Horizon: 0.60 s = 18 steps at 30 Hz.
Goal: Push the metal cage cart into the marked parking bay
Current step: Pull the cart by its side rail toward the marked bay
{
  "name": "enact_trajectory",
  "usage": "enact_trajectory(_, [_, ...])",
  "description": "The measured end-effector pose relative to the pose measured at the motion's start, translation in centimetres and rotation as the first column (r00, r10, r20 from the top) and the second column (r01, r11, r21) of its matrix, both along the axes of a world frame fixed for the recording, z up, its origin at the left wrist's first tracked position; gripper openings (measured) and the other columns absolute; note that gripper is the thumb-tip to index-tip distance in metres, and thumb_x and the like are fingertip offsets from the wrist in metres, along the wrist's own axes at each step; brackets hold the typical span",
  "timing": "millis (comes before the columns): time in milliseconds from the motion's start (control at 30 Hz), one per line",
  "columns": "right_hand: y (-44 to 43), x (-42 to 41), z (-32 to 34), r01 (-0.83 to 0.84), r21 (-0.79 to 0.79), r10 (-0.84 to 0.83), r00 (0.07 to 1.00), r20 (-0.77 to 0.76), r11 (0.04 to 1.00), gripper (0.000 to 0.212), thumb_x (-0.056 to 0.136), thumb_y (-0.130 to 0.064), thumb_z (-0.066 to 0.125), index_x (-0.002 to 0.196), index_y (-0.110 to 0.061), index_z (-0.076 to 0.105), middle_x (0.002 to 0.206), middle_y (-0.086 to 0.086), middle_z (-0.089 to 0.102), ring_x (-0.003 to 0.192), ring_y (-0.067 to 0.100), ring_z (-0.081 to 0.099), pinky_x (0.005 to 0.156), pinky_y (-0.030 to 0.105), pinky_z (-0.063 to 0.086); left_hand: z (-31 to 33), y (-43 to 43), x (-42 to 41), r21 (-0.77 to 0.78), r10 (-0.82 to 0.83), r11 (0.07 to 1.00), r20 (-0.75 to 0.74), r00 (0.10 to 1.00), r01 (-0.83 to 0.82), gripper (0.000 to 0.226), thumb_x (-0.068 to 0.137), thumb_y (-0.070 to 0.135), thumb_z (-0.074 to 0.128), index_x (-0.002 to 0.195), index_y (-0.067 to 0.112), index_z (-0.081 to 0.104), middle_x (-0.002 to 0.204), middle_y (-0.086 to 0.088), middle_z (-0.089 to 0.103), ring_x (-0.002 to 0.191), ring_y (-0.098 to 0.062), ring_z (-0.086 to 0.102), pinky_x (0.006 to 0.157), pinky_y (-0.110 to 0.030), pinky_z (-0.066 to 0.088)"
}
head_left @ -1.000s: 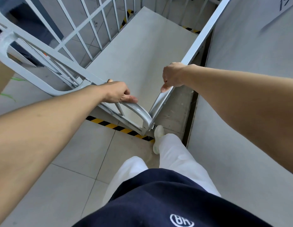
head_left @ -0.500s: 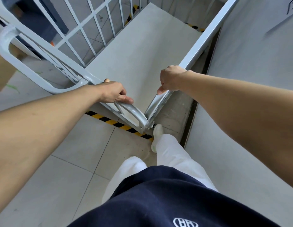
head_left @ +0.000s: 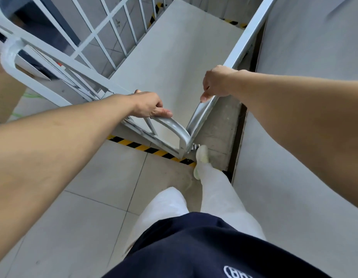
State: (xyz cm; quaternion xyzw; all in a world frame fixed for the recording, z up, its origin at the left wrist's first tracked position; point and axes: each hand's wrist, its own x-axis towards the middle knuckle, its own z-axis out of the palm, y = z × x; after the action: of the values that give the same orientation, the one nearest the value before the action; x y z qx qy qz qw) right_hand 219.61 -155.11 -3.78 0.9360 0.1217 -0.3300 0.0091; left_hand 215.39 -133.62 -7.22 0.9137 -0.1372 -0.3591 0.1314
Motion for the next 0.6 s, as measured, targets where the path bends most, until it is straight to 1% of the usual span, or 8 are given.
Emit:
enact_trajectory(100, [-0.09, -0.34, 0.27, 0.016, -0.006, -0.016, 1.0, 0.016, 1.0, 0.055, 0.08, -0.049, 0.07, 0.115, -0.007, 0.069, 0.112, 0.014, 0.069, 0.104, 0.034, 0.063, 0.092, 0.04, 0.052, -0.12, -0.02, 0.13, -0.007, -0.023, 1.0, 0.01, 1.0, 0.023, 0.056, 0.088, 0.063, 0.046, 0.071, 0.011, 0.057, 0.067, -0.004, 0.043, 0.081, -0.028, 0.041, 0.092, -0.04, 0.03])
enact_trajectory(167, [0.02, -0.61, 0.27, 0.025, 0.005, -0.025, 1.0, 0.014, 1.0, 0.053, 0.079, -0.048, 0.071, 0.114, -0.009, 0.07, 0.112, 0.015, 0.069, 0.104, 0.035, 0.063, 0.094, 0.042, 0.052, -0.08, 0.14, 0.02, -0.01, -0.025, 1.0, 0.014, 1.0, 0.026, 0.057, 0.089, 0.062, 0.046, 0.073, 0.009, 0.057, 0.067, -0.004, 0.043, 0.08, -0.028, 0.041, 0.095, -0.041, 0.03])
enact_trajectory(267, [0.25, -0.8, 0.45, 0.035, 0.018, -0.035, 0.999, 0.021, 0.999, 0.049, 0.078, -0.046, 0.074, 0.111, -0.009, 0.072, 0.109, 0.015, 0.069, 0.102, 0.036, 0.064, 0.093, 0.043, 0.052, -0.01, 0.09, -0.13, -0.019, -0.039, 0.999, 0.025, 0.999, 0.04, 0.059, 0.089, 0.063, 0.045, 0.079, 0.007, 0.062, 0.069, -0.006, 0.044, 0.08, -0.028, 0.042, 0.092, -0.04, 0.029])
enact_trajectory(333, [0.33, -0.92, 0.55, 0.04, 0.004, -0.04, 0.999, 0.011, 0.999, 0.05, 0.077, -0.047, 0.074, 0.11, -0.009, 0.072, 0.109, 0.015, 0.069, 0.102, 0.036, 0.064, 0.093, 0.044, 0.053, -0.16, 0.15, -0.22, -0.027, -0.052, 0.998, 0.018, 0.998, 0.052, 0.056, 0.089, 0.062, 0.046, 0.076, 0.01, 0.06, 0.071, -0.007, 0.045, 0.08, -0.028, 0.042, 0.096, -0.041, 0.03])
enact_trajectory(400, [0.54, -0.9, 0.37, 0.041, 0.003, -0.041, 0.999, 0.01, 0.999, 0.05, 0.078, -0.048, 0.073, 0.109, -0.008, 0.072, 0.11, 0.015, 0.069, 0.103, 0.036, 0.064, 0.092, 0.042, 0.053, -0.27, 0.47, -0.13, -0.038, -0.05, 0.998, 0.02, 0.999, 0.051, 0.056, 0.09, 0.062, 0.046, 0.076, 0.01, 0.06, 0.073, -0.007, 0.046, 0.081, -0.028, 0.041, 0.091, -0.039, 0.028])
enact_trajectory(467, [0.67, -0.9, 0.09, 0.05, 0.012, -0.05, 0.999, 0.018, 0.999, 0.051, 0.079, -0.047, 0.072, 0.11, -0.006, 0.071, 0.111, 0.016, 0.069, 0.103, 0.036, 0.064, 0.09, 0.04, 0.052, -0.34, 0.76, -0.05, -0.046, -0.034, 0.998, 0.032, 0.999, 0.036, 0.06, 0.089, 0.062, 0.046, 0.079, 0.006, 0.064, 0.074, -0.007, 0.049, 0.083, -0.028, 0.041, 0.088, -0.037, 0.026])
enact_trajectory(600, [0.57, -0.95, -0.21, 0.076, 0.018, -0.076, 0.997, 0.011, 0.997, 0.052, 0.08, -0.045, 0.071, 0.112, -0.004, 0.071, 0.112, 0.017, 0.068, 0.104, 0.035, 0.064, 0.087, 0.036, 0.05, -0.73, 0.9, -0.35, -0.061, -0.042, 0.997, 0.028, 0.999, 0.044, 0.067, 0.086, 0.066, 0.046, 0.083, 0.002, 0.068, 0.077, -0.009, 0.058, 0.09, -0.03, 0.049, 0.095, -0.042, 0.027])
